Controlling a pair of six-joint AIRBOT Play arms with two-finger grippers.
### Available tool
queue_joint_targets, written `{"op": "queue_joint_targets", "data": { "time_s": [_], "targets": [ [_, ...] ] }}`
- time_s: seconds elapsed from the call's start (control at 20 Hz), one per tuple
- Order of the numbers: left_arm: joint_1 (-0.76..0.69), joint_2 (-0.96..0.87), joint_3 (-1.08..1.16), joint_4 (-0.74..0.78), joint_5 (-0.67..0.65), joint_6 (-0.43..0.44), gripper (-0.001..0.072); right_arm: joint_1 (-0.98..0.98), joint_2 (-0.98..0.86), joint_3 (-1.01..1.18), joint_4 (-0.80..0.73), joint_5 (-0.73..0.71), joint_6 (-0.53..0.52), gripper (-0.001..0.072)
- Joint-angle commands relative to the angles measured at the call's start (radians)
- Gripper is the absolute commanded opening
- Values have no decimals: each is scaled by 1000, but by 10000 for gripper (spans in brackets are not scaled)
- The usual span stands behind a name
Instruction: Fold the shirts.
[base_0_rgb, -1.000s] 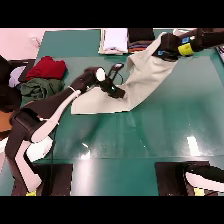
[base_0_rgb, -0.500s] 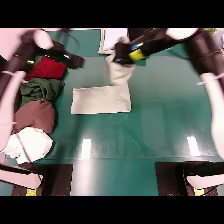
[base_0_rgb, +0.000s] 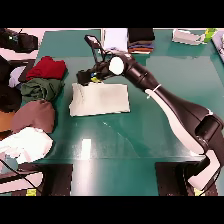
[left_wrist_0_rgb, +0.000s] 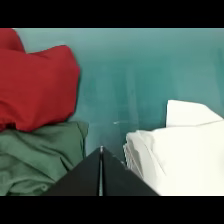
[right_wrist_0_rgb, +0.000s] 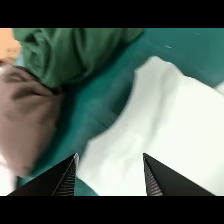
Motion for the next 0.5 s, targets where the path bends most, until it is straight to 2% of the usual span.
{"op": "queue_joint_targets", "data": {
  "time_s": [0.0, 0.1, 0.25, 0.3, 0.35, 0.45],
  "targets": [
    [-14, 15, -3, 0, -13, 0, 22, -80, 44, 1, -202, 231, 21, 466],
    [-57, 15, -19, 0, -7, 1, 22, -157, 69, -17, -248, 356, 21, 466],
    [-119, 15, -70, -1, 21, 9, 22, -266, 120, -148, -237, 414, 53, 470],
    [-135, 15, -91, -3, 31, 11, 22, -290, 134, -200, -237, 414, 68, 533],
    [-146, 15, -109, -2, 32, 15, 22, -314, 144, -255, -234, 408, 99, 656],
    [-159, 15, -138, -4, 38, 18, 22, -349, 141, -341, -167, 379, 140, 665]
  ]
}}
